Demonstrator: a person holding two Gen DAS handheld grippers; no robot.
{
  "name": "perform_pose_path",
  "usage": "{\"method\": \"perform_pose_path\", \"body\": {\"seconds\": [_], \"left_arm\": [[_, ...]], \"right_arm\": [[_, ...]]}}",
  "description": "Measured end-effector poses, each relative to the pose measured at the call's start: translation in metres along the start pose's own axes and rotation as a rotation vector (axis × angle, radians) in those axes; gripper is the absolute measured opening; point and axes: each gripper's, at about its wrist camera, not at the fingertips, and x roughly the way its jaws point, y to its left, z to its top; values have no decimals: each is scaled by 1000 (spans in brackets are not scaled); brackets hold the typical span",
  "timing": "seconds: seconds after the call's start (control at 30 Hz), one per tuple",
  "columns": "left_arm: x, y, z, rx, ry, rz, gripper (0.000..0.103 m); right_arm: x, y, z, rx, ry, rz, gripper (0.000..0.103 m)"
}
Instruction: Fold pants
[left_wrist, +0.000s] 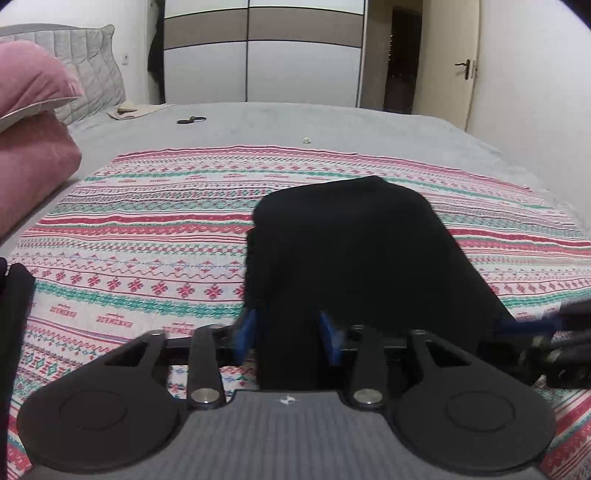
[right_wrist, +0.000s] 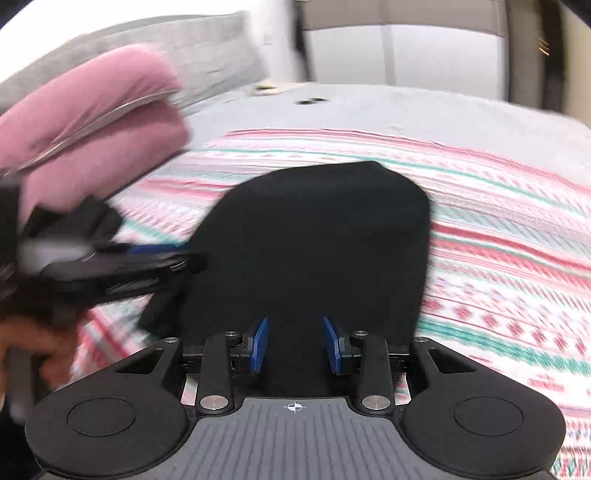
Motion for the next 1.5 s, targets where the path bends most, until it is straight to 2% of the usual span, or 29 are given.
{"method": "perform_pose_path", "body": {"seconds": [0.1,0.17,0.3,0.43,0.53,0.73,0.87,0.93,1.0,1.03,1.07,1.1,1.13,1.17,1.2,1.27,1.4,1.5], "left_arm": [[4,13,3,-72,21,-38,83],[6,23,6,-139,30,-69,84],[13,35,11,-201,26,-63,97],[34,56,13,-363,79,-192,98],[49,68,13,-473,124,-250,103],[68,72,14,-519,176,-327,103],[72,72,13,-517,168,-333,103],[73,69,14,-508,158,-340,103],[77,67,14,-522,155,-389,103],[79,65,14,-525,149,-383,103],[79,63,14,-520,142,-377,103],[79,62,14,-519,136,-377,98],[78,61,14,-523,123,-379,90],[76,60,15,-520,107,-381,86],[72,56,16,-505,94,-380,79],[66,51,21,-467,77,-366,72],[63,47,33,-482,53,-383,64],[70,35,46,-498,35,-409,63]], "right_arm": [[23,-13,-9,48,96,-6,33],[25,-10,-10,29,92,-9,34],[14,-22,0,75,70,55,41],[5,-48,7,171,12,19,72],[10,-77,8,285,23,53,72],[28,-114,4,471,32,143,72],[45,-122,2,501,26,117,72],[52,-124,0,508,0,133,72],[56,-121,3,509,-17,138,73],[57,-120,5,517,-25,132,73],[59,-118,5,532,-42,129,69],[62,-116,6,533,-49,131,63],[66,-112,6,514,-47,116,52],[69,-107,7,485,-50,84,44],[69,-102,8,450,-59,65,40],[65,-94,11,399,-82,48,22],[54,-89,19,359,-119,42,18],[47,-90,27,331,-167,23,18]]}}
